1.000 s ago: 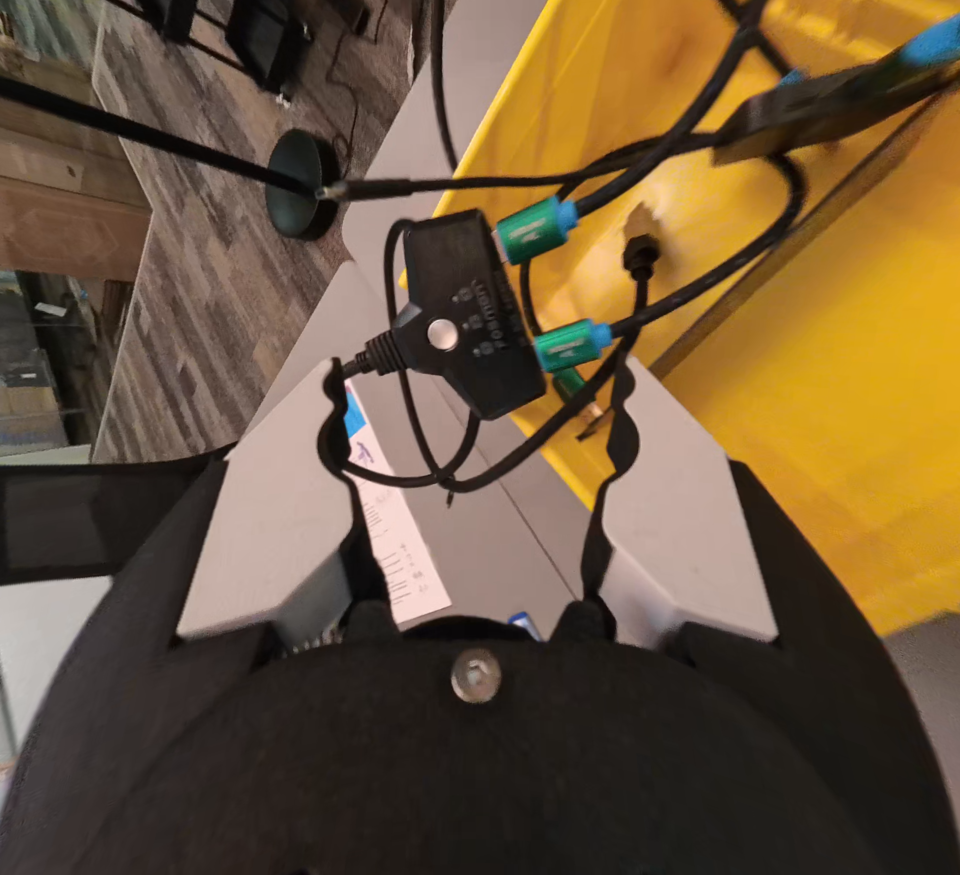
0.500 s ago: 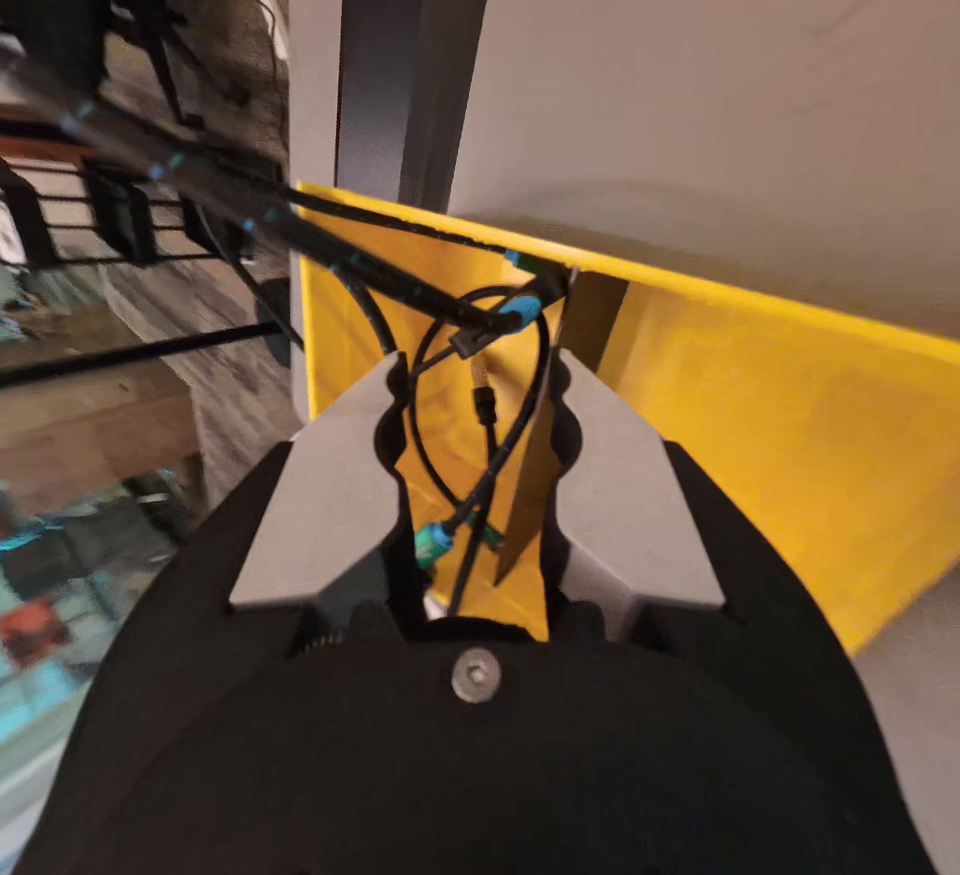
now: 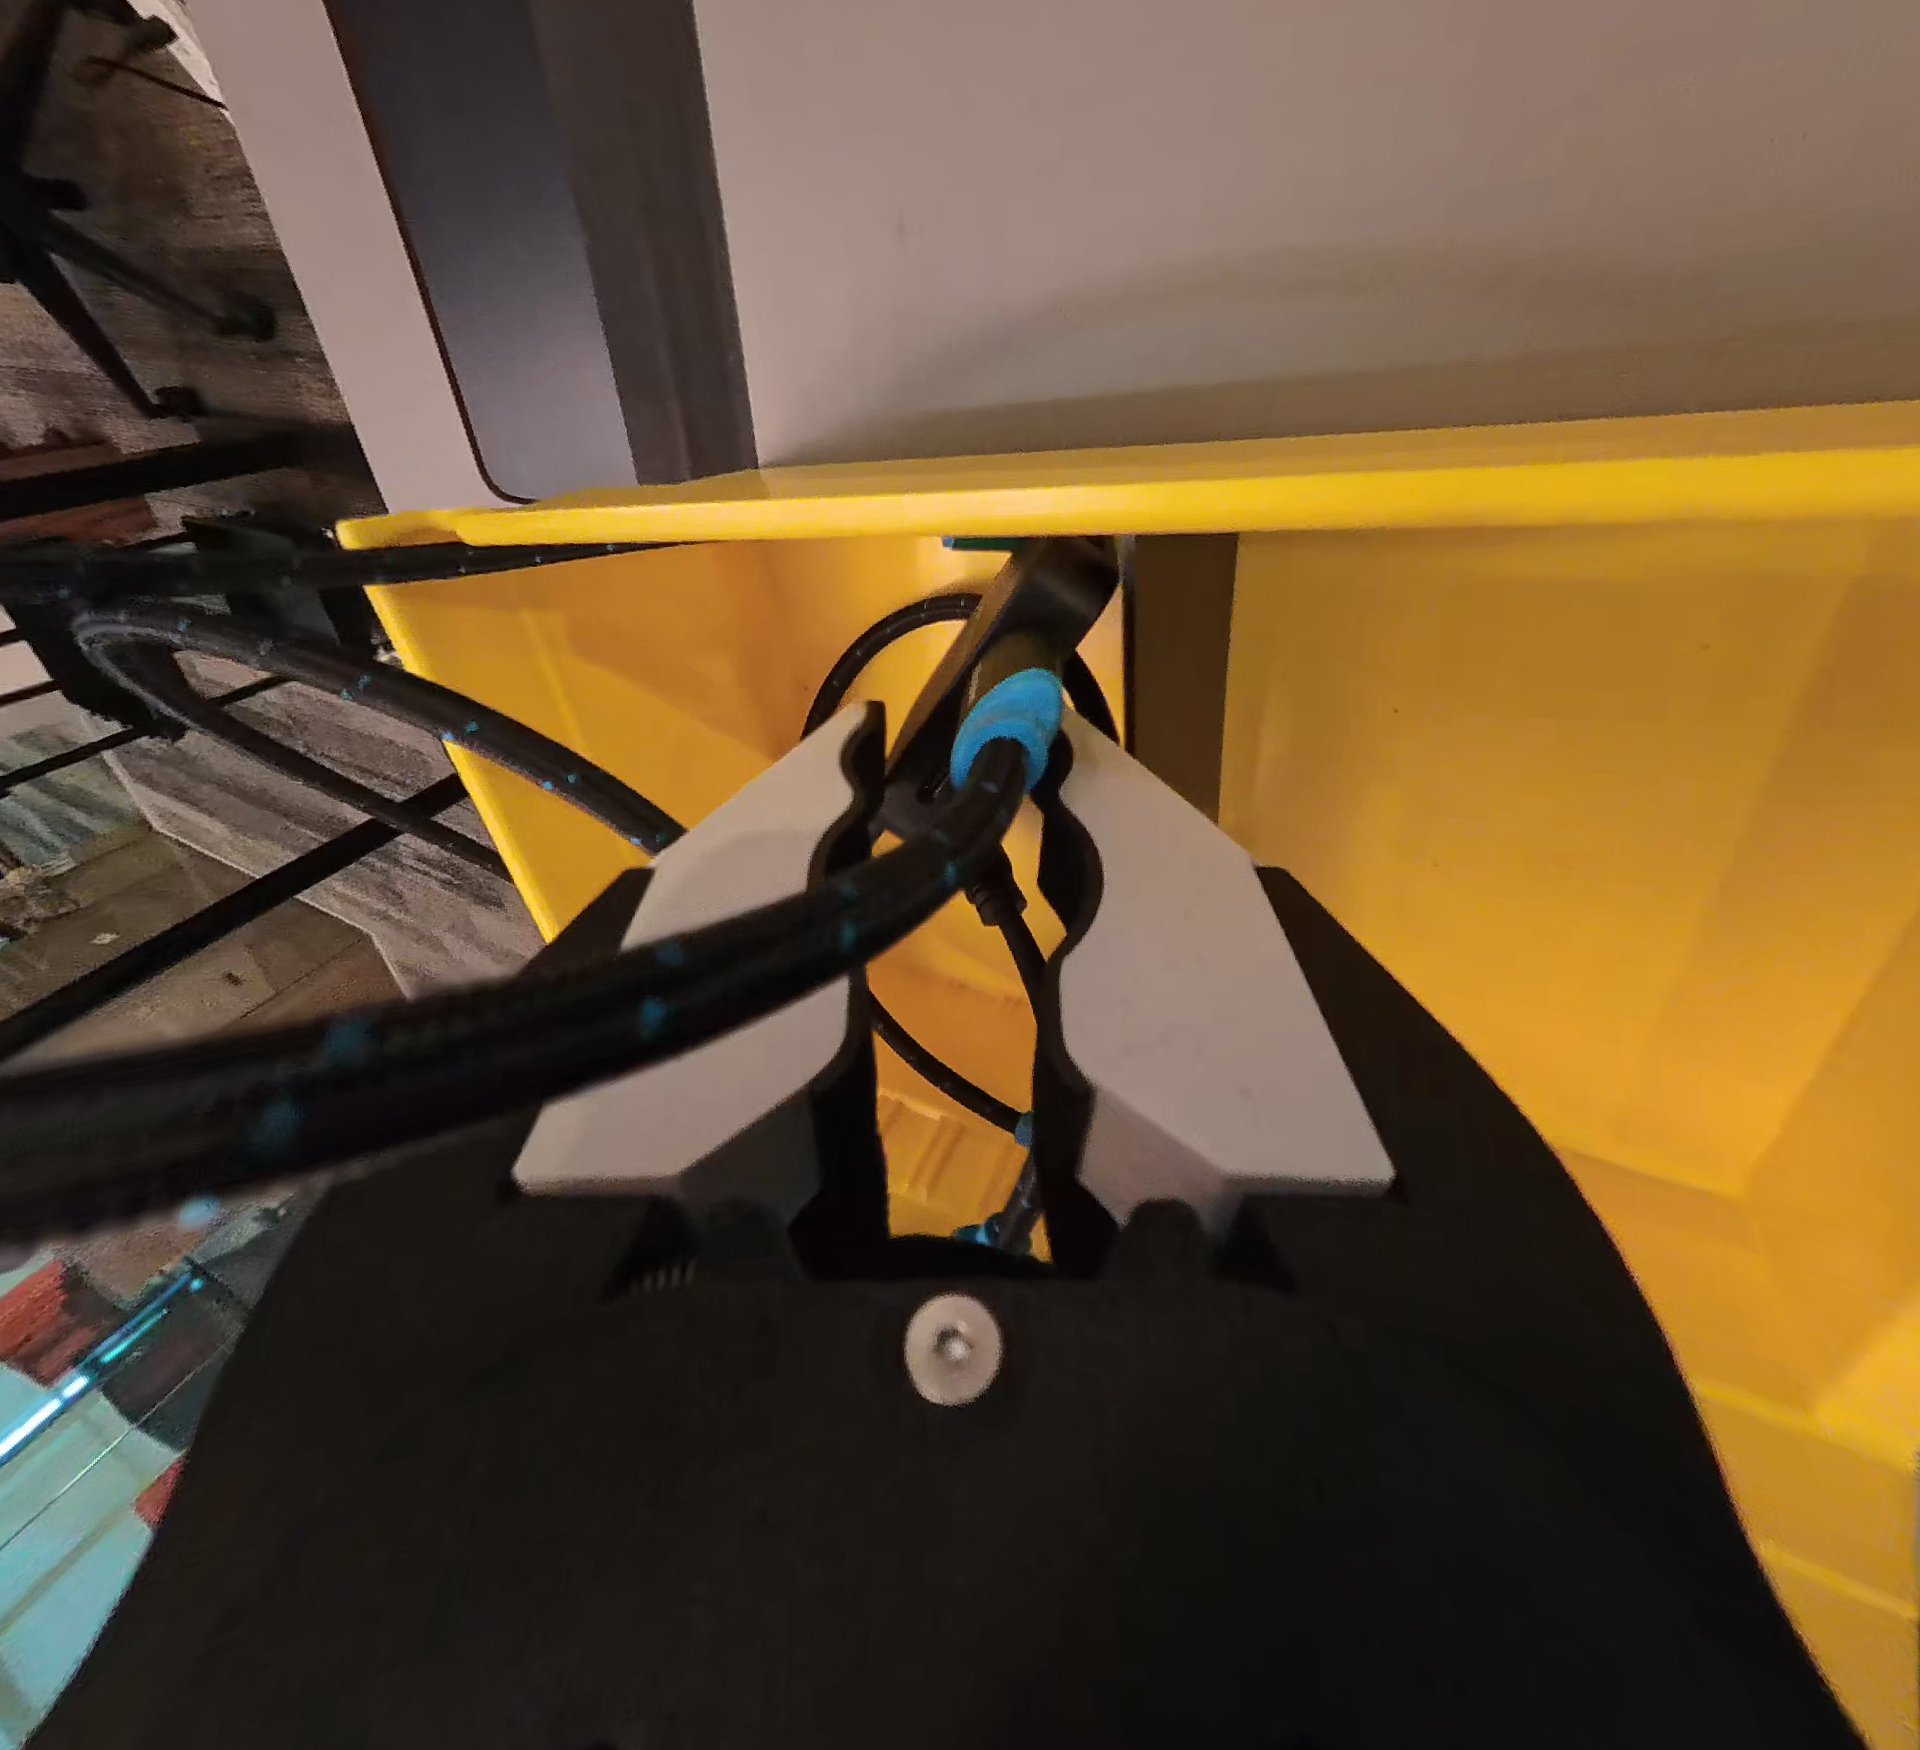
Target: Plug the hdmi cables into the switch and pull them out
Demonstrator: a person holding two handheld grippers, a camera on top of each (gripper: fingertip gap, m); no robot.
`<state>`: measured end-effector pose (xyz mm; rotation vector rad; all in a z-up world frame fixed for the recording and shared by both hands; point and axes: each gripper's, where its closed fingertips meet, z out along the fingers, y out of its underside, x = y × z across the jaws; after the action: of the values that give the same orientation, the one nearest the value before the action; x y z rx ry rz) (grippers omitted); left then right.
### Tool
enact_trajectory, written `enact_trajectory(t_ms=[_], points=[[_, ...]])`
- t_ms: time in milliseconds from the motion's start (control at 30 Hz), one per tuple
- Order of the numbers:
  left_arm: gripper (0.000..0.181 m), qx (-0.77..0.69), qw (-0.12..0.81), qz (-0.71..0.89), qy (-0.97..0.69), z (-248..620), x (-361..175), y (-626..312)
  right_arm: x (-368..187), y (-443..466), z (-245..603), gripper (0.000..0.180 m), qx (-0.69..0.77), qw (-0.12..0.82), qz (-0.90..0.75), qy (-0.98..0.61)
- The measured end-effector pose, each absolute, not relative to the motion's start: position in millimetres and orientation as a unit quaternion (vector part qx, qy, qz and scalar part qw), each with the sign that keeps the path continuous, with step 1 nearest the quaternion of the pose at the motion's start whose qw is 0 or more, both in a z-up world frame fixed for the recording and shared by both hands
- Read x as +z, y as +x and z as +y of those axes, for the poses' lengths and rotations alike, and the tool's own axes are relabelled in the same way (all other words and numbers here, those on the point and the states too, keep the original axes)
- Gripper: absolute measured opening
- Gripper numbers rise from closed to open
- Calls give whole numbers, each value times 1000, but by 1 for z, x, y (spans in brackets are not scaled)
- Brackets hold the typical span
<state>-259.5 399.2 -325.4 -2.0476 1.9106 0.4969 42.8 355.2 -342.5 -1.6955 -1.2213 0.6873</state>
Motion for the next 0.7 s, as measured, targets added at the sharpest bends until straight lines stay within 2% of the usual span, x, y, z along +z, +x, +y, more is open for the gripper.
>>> enact_trajectory(t_ms=[267,700], points=[[16,184,143,675,-700,394,-320,-259,-342,43,355,95,278,454,-495,-686],[15,113,265,608,-740,382,-268,-251,-343,43,355,95,277,453,-497,-687]])
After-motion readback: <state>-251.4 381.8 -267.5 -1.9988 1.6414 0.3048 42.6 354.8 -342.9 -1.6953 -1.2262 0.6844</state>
